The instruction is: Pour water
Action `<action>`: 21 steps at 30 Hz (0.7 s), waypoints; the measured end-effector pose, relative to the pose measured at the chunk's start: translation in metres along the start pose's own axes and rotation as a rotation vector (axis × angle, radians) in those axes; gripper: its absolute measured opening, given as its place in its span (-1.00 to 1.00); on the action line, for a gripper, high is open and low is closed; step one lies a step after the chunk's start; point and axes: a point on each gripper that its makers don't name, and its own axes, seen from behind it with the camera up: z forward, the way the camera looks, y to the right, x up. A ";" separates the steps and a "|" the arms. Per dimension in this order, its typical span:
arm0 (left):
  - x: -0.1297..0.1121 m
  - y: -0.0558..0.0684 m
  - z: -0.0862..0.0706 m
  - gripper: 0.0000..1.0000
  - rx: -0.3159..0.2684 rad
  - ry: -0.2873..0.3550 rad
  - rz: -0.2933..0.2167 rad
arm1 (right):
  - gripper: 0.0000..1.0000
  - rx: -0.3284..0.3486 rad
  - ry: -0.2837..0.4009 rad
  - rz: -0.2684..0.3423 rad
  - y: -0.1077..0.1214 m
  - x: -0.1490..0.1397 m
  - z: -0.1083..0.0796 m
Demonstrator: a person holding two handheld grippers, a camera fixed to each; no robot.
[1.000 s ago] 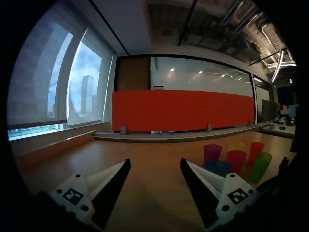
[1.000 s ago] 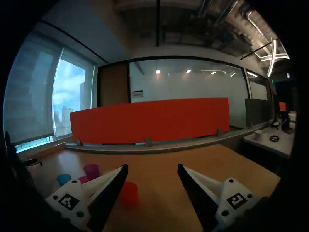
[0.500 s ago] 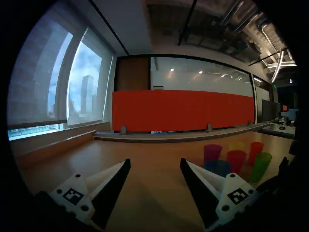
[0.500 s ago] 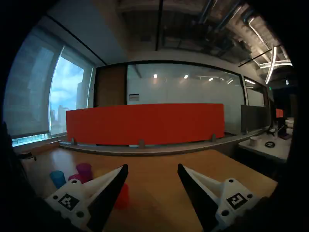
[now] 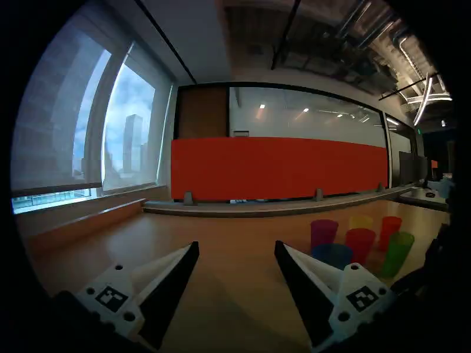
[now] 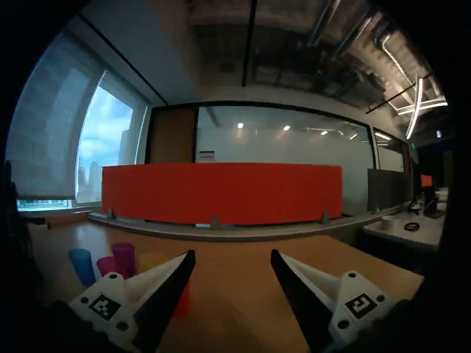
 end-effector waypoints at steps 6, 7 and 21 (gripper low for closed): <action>0.000 0.000 0.000 0.91 0.000 0.000 -0.001 | 0.98 -0.019 -0.016 0.018 0.005 -0.017 0.005; 0.000 0.000 0.000 0.91 0.000 0.000 0.000 | 0.98 -0.019 -0.016 0.020 0.006 -0.018 0.005; 0.000 0.001 0.001 0.91 0.000 0.000 0.000 | 0.98 -0.021 -0.043 0.025 0.009 -0.038 0.008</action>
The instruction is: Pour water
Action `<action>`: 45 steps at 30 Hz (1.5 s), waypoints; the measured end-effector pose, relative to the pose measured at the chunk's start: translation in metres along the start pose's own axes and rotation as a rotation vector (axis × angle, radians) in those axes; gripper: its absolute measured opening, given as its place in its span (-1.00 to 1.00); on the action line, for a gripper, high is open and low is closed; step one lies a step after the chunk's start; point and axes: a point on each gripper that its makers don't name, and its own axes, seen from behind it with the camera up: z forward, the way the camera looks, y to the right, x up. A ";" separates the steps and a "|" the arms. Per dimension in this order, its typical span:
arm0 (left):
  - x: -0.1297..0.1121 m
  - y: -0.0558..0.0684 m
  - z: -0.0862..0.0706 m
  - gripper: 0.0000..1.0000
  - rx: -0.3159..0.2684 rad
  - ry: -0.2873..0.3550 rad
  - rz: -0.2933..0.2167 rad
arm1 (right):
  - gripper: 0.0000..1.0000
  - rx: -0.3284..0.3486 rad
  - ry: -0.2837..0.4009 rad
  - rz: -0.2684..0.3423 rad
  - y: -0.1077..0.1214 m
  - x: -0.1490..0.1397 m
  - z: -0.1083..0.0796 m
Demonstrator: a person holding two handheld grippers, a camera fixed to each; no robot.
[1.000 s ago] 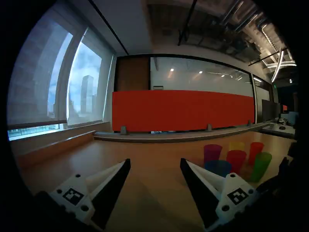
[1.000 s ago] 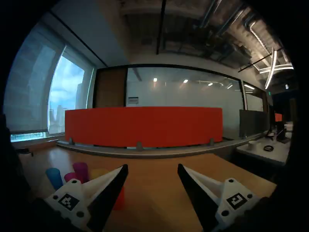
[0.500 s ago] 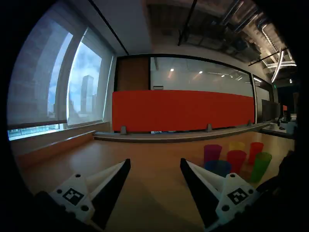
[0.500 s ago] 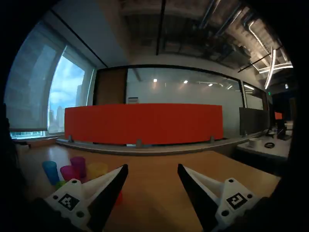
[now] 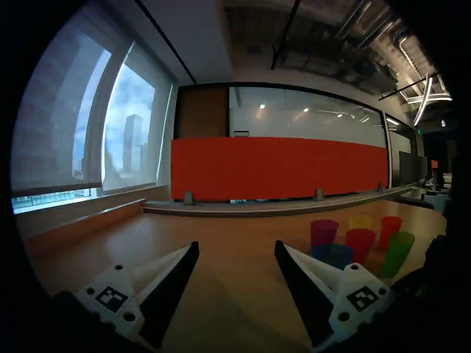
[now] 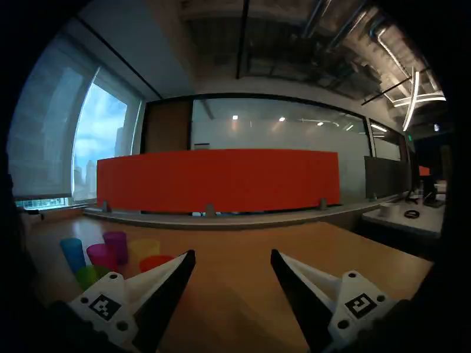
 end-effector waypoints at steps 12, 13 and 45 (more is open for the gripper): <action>0.000 0.000 0.000 0.91 0.000 0.000 0.000 | 0.98 -0.002 -0.014 -0.016 0.001 -0.004 0.002; 0.000 0.000 0.000 0.91 0.000 0.000 0.000 | 0.98 -0.003 -0.014 -0.017 0.001 -0.004 0.002; 0.000 0.000 -0.001 0.91 0.000 0.000 0.000 | 0.99 -0.005 -0.016 -0.017 0.002 -0.006 0.000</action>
